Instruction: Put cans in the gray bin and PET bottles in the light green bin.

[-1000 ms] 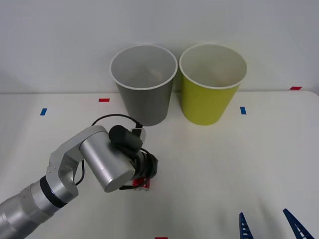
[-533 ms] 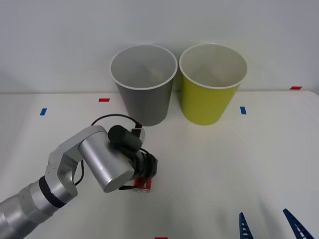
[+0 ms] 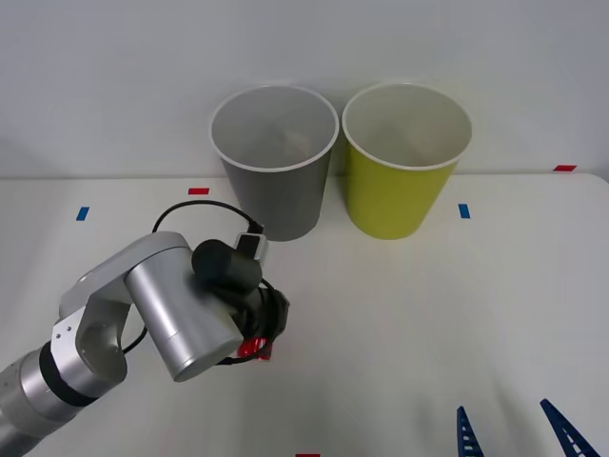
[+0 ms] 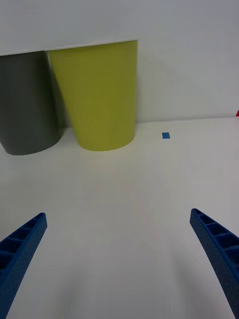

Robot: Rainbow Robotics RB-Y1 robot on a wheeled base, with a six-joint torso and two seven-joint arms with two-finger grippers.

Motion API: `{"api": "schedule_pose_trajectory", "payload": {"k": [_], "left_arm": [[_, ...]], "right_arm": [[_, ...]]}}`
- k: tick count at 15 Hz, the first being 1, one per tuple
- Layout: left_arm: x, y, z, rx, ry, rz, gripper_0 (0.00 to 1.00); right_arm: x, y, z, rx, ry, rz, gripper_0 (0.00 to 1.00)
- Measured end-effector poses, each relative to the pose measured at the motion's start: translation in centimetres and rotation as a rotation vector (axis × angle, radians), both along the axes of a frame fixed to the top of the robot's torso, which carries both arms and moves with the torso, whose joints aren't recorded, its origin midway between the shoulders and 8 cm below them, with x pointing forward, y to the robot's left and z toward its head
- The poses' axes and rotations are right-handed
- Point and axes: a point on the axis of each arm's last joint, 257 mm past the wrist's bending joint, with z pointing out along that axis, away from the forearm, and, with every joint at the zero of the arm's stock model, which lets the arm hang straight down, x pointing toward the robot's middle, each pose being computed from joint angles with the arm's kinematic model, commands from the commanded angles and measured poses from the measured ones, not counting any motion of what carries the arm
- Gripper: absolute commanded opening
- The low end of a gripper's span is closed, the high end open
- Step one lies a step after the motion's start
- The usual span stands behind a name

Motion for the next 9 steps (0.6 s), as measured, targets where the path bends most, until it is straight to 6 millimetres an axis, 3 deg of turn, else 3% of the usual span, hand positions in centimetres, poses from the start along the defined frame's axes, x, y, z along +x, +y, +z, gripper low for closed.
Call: {"api": "schedule_pose_trajectory", "payload": {"k": [4, 9], "left_arm": [[-0.6, 3.0, 3.2, -0.043, -0.076, -0.007, 0.00], [-1.9, 8.3, 9.9, 0.003, -0.213, -0.012, 0.00]], "right_arm": [[0.0, 0.0, 0.0, 0.000, 0.000, 0.000, 1.00], [0.0, 0.0, 0.0, 0.000, 0.000, 0.000, 1.00]]}}
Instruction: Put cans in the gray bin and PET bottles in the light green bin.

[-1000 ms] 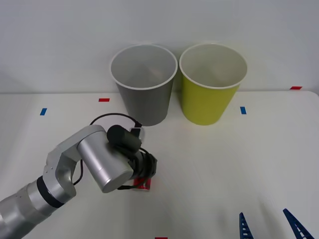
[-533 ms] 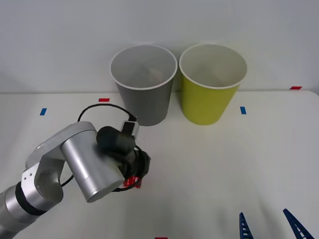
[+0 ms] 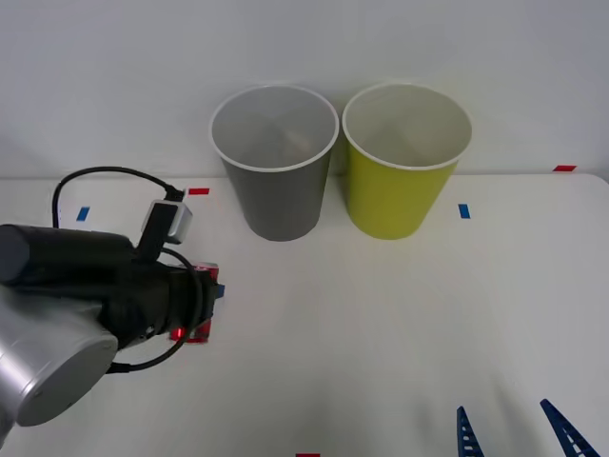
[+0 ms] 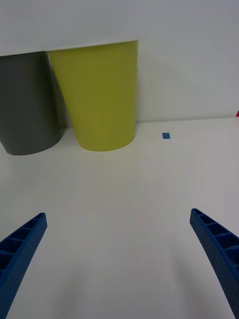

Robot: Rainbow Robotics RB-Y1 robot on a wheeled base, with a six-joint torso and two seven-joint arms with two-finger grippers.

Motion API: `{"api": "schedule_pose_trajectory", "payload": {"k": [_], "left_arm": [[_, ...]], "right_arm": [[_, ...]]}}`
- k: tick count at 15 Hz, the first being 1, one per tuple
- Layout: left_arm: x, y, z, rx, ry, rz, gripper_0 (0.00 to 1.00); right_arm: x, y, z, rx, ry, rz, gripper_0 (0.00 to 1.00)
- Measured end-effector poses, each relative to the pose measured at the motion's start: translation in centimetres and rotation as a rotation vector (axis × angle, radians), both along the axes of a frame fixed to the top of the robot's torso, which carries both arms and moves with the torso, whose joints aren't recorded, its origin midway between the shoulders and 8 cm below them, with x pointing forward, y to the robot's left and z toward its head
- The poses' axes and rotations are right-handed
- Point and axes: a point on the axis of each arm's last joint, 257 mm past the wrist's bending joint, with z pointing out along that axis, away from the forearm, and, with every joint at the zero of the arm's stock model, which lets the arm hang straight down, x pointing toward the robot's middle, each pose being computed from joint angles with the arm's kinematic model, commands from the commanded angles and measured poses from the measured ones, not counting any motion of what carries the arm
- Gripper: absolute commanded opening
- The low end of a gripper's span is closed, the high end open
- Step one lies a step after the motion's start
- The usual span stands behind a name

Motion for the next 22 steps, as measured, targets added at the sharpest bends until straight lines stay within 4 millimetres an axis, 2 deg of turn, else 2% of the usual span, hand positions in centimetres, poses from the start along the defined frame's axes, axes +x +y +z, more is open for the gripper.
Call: {"api": "schedule_pose_trajectory", "payload": {"k": [4, 10, 15, 19, 22], "left_arm": [[0.1, 2.4, 4.5, -0.019, -0.094, -0.050, 0.00], [0.3, 5.6, 12.5, 0.028, -0.302, -0.197, 0.00], [1.0, 5.8, 18.6, 0.103, -0.458, -0.268, 0.00], [1.2, 5.5, 21.5, 0.107, -0.514, -0.271, 0.00], [2.1, 5.1, 23.1, 0.070, -0.543, -0.260, 0.00]], "right_arm": [[0.0, 0.0, 0.0, 0.000, 0.000, 0.000, 1.00], [0.0, 0.0, 0.0, 0.000, 0.000, 0.000, 1.00], [0.0, 0.0, 0.0, 0.000, 0.000, 0.000, 1.00], [0.0, 0.0, 0.0, 0.000, 0.000, 0.000, 1.00], [0.0, 0.0, 0.0, 0.000, 0.000, 0.000, 1.00]]}}
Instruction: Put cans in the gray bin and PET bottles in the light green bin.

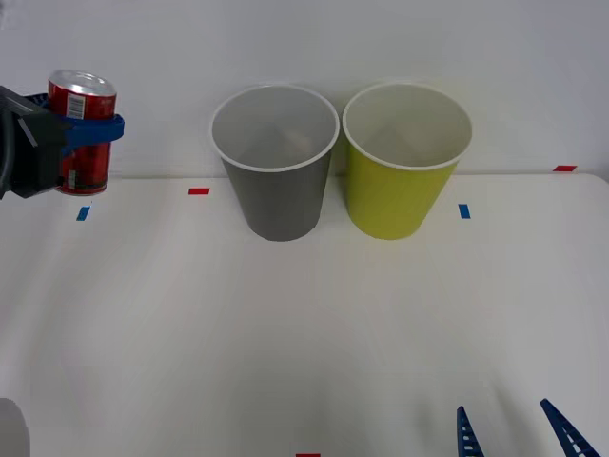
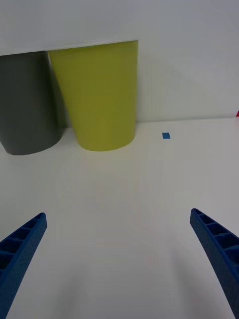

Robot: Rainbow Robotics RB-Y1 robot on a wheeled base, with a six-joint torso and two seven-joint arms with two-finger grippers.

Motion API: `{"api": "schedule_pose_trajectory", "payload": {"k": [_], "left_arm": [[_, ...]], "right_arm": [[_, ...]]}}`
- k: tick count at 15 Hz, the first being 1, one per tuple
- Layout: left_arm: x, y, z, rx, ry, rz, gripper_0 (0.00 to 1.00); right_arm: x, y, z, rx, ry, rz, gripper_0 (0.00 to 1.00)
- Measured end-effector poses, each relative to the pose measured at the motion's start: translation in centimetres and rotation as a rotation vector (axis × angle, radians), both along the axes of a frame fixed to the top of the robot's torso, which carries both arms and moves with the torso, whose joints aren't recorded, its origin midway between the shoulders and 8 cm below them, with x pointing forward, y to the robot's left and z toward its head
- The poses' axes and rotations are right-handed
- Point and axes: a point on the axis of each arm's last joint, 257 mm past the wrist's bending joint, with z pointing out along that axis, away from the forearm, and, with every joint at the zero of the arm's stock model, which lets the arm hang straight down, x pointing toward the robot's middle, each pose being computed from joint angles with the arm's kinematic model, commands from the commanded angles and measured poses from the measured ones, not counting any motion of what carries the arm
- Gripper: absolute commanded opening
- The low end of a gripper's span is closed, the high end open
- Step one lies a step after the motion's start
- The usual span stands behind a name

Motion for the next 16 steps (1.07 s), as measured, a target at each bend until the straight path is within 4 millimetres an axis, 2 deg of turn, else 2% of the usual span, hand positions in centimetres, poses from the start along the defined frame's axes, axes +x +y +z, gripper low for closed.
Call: {"api": "schedule_pose_trajectory", "payload": {"k": [5, 8, 13, 16], "left_arm": [[3.3, -1.2, 3.5, -0.055, -0.025, -0.001, 0.00], [5.2, -2.8, 5.3, -0.073, -0.058, -0.017, 0.00], [9.3, -5.3, 5.8, -0.138, -0.076, -0.055, 0.00], [11.0, -7.3, 5.9, -0.152, -0.104, -0.078, 0.00]], "right_arm": [[0.0, 0.0, 0.0, 0.000, 0.000, 0.000, 1.00], [0.0, 0.0, 0.0, 0.000, 0.000, 0.000, 1.00], [0.0, 0.0, 0.0, 0.000, 0.000, 0.000, 1.00], [0.0, 0.0, 0.0, 0.000, 0.000, 0.000, 1.00]]}}
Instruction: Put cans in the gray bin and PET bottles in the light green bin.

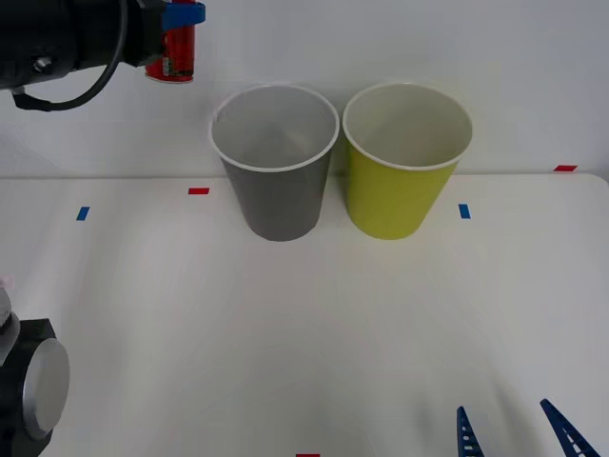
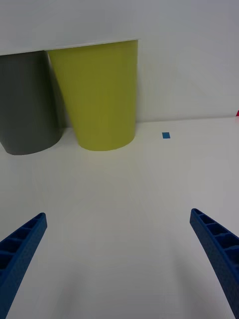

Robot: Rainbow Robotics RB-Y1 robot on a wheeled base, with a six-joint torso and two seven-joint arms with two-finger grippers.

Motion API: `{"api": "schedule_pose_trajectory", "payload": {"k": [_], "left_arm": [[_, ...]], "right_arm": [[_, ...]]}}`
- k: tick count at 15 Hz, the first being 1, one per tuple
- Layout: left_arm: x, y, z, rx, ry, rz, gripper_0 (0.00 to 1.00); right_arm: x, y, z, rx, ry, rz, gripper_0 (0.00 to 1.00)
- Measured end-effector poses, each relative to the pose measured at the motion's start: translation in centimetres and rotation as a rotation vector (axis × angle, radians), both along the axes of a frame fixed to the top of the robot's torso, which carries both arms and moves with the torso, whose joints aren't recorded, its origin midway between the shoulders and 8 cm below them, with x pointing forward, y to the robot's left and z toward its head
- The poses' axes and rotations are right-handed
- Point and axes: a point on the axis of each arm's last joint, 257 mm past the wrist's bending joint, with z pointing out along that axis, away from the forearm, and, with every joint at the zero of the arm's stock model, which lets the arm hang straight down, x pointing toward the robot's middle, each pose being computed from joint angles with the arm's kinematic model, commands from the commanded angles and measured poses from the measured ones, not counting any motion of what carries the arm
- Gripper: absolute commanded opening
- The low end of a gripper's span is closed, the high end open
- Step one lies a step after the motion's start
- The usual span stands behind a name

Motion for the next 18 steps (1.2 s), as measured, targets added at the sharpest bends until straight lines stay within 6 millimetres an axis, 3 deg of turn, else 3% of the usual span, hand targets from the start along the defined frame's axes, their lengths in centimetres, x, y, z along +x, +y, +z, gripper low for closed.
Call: {"api": "schedule_pose_trajectory", "payload": {"k": [5, 8, 18], "left_arm": [[1.5, -2.1, -0.1, 0.019, -0.045, 0.015, 0.00], [3.4, -3.5, -0.6, -0.020, -0.058, 0.003, 0.00], [8.1, -9.1, -4.6, -0.101, -0.080, -0.060, 0.00]], "right_arm": [[0.0, 0.0, 0.0, 0.000, 0.000, 0.000, 1.00], [0.0, 0.0, 0.0, 0.000, 0.000, 0.000, 1.00], [0.0, 0.0, 0.0, 0.000, 0.000, 0.000, 1.00]]}}
